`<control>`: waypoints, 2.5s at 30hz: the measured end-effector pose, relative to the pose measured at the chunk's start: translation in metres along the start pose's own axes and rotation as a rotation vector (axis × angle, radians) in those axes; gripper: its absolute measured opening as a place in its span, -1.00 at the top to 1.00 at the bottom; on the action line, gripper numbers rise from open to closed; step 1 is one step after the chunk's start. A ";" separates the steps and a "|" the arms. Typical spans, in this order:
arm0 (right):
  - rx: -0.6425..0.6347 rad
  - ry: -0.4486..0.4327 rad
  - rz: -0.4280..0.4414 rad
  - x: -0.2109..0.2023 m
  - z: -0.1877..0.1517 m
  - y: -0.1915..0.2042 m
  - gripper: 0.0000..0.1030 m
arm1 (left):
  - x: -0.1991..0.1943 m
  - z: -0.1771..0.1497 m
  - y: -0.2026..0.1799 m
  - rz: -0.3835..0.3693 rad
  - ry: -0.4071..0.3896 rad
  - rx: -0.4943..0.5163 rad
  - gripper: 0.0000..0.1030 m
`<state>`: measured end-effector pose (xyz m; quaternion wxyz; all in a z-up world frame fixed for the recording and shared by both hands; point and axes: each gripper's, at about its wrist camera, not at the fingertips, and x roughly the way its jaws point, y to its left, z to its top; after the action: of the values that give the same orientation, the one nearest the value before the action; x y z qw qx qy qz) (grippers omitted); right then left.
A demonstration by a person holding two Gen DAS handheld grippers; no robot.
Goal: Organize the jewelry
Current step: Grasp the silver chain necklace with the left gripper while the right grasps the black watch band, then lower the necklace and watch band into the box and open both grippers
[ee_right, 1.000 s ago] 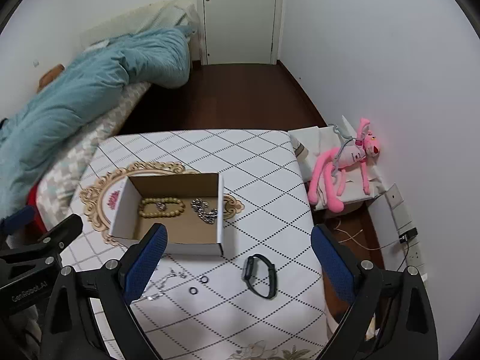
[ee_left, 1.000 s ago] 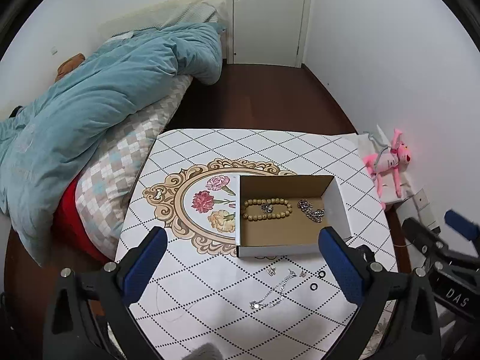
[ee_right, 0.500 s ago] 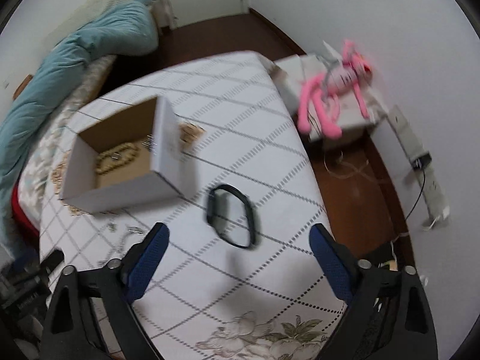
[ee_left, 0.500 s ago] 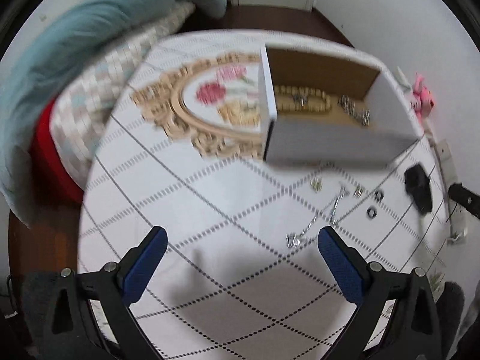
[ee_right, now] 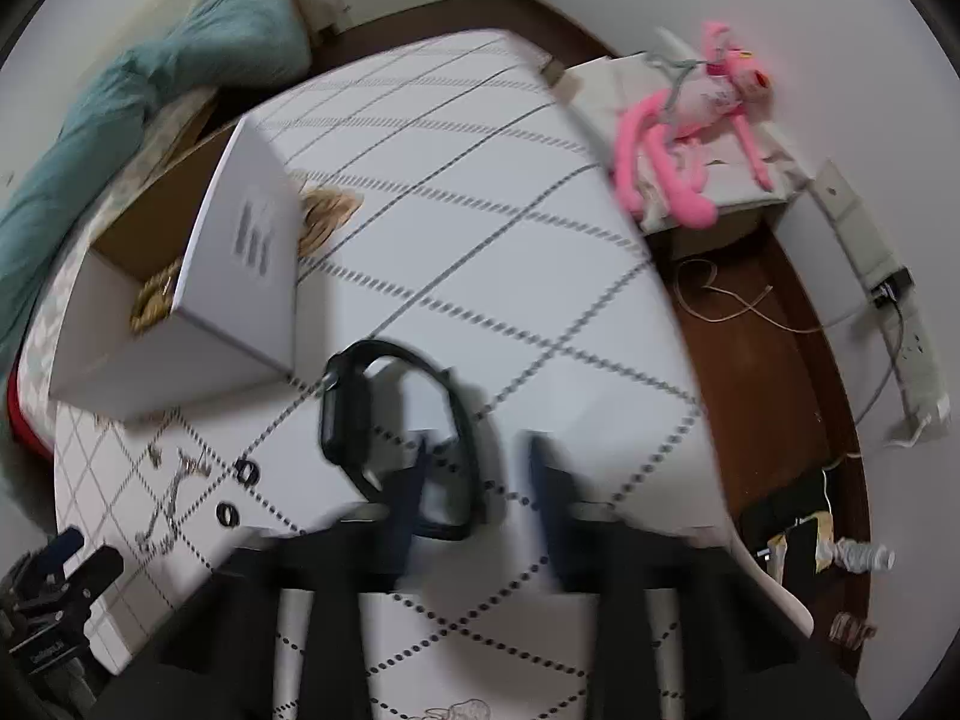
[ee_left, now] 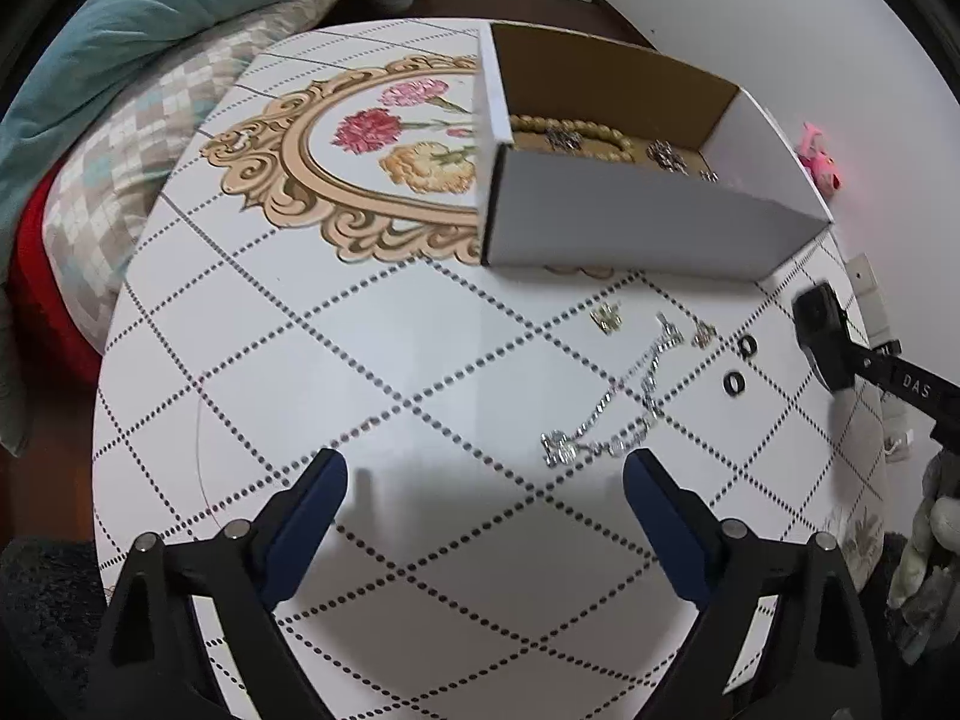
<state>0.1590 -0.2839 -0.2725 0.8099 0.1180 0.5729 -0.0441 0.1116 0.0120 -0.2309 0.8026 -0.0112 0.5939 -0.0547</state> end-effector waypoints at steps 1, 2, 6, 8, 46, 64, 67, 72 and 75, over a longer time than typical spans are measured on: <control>-0.021 -0.001 0.005 0.000 -0.003 0.005 0.87 | 0.000 -0.001 -0.001 -0.005 0.003 0.004 -0.82; -0.037 -0.003 0.002 -0.001 -0.006 0.010 0.88 | 0.001 -0.002 -0.002 -0.012 0.007 0.006 -0.82; -0.060 -0.007 0.015 -0.006 -0.020 0.020 0.88 | 0.004 -0.005 -0.009 -0.045 0.009 0.021 -0.69; -0.049 -0.007 0.027 -0.007 -0.026 0.021 0.88 | 0.007 -0.005 -0.016 -0.049 0.012 0.048 -0.57; -0.076 -0.144 0.148 -0.081 -0.012 0.051 0.89 | -0.091 0.051 -0.033 -0.180 -0.242 0.112 0.92; -0.288 -0.064 0.163 -0.063 0.077 0.126 0.89 | -0.075 0.149 -0.030 -0.250 -0.142 0.061 0.87; -0.316 -0.019 0.125 -0.050 0.081 0.135 0.85 | -0.063 0.153 -0.025 -0.206 -0.086 0.026 0.81; -0.306 0.010 0.112 -0.045 0.082 0.132 -0.06 | -0.061 0.149 -0.012 -0.127 -0.099 -0.022 -0.32; -0.297 -0.020 0.100 -0.054 0.080 0.127 -0.20 | -0.060 0.141 -0.004 -0.041 -0.136 -0.034 -0.45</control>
<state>0.2407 -0.1838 -0.1787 0.8253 0.0250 0.5584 0.0805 0.2289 0.0075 -0.1319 0.8394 -0.0410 0.5386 -0.0602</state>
